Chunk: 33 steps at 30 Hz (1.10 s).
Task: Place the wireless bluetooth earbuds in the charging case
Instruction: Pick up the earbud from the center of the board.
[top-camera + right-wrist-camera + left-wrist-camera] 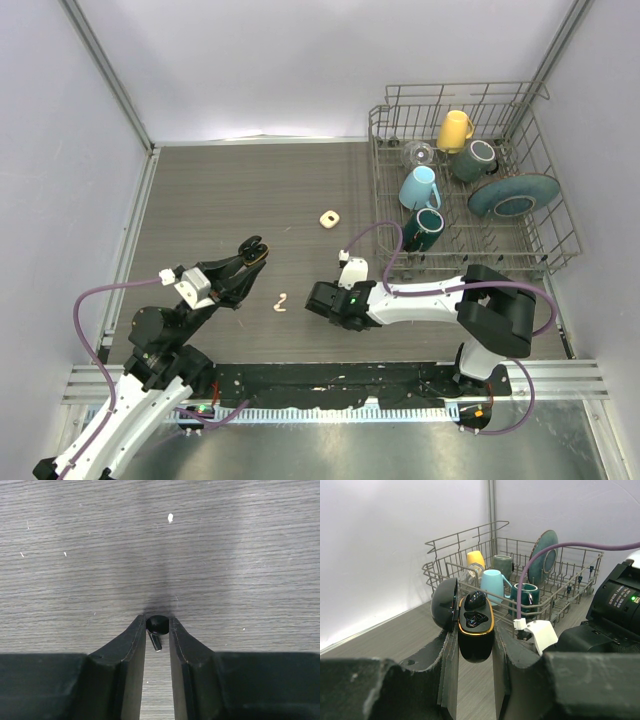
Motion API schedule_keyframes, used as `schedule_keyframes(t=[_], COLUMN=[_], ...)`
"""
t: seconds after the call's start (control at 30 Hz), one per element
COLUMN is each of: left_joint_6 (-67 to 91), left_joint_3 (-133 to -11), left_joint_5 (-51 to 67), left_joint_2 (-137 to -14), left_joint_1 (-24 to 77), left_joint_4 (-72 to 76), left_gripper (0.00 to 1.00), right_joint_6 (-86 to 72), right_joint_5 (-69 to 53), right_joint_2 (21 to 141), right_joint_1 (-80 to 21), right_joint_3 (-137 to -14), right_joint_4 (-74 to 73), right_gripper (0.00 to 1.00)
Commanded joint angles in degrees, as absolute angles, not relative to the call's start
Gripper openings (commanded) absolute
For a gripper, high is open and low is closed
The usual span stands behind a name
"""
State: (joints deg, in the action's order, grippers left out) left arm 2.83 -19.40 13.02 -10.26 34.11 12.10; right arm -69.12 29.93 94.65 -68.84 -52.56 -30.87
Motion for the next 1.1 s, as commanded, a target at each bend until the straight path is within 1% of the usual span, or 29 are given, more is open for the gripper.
schedule_keyframes(t=[0.0,0.07,0.2,0.37,0.7,0.9,0.93,1.07], left_joint_6=[3.5,3.5,3.5,3.5,3.2,3.2,3.2,3.5], left_joint_3=[-20.8,-20.8,-20.8,-21.0,-21.4,-21.3,-21.3,-21.2], left_joint_5=[12.5,12.5,12.5,12.5,12.2,11.5,11.5,11.4], left_joint_2=[-10.0,-10.0,-10.2,-10.6,-11.7,-11.5,-11.7,-12.1], left_joint_1=[34.3,34.3,34.3,34.3,34.3,34.3,34.3,34.3], left_joint_4=[13.8,13.8,13.8,13.6,13.3,13.2,13.1,13.2], left_gripper=[0.0,0.0,0.0,0.0,0.0,0.0,0.0,0.0], right_joint_6=[-69.9,-69.6,-69.1,-68.1,-65.1,-63.0,-62.2,-58.4], right_joint_5=[30.8,30.8,31.4,32.4,36.0,40.7,41.7,46.7], right_joint_2=[96.1,96.1,95.8,94.7,90.5,82.4,81.0,71.7], right_joint_1=[-69.0,-69.1,-69.1,-69.0,-69.0,-69.8,-70.0,-71.7], right_joint_3=[-52.3,-52.4,-52.6,-52.7,-52.6,-50.0,-49.5,-46.1], right_joint_4=[-30.5,-30.4,-30.5,-29.8,-27.9,-24.4,-23.0,-16.4], right_gripper=[0.25,0.23,0.21,0.15,0.1,0.07,0.04,0.01])
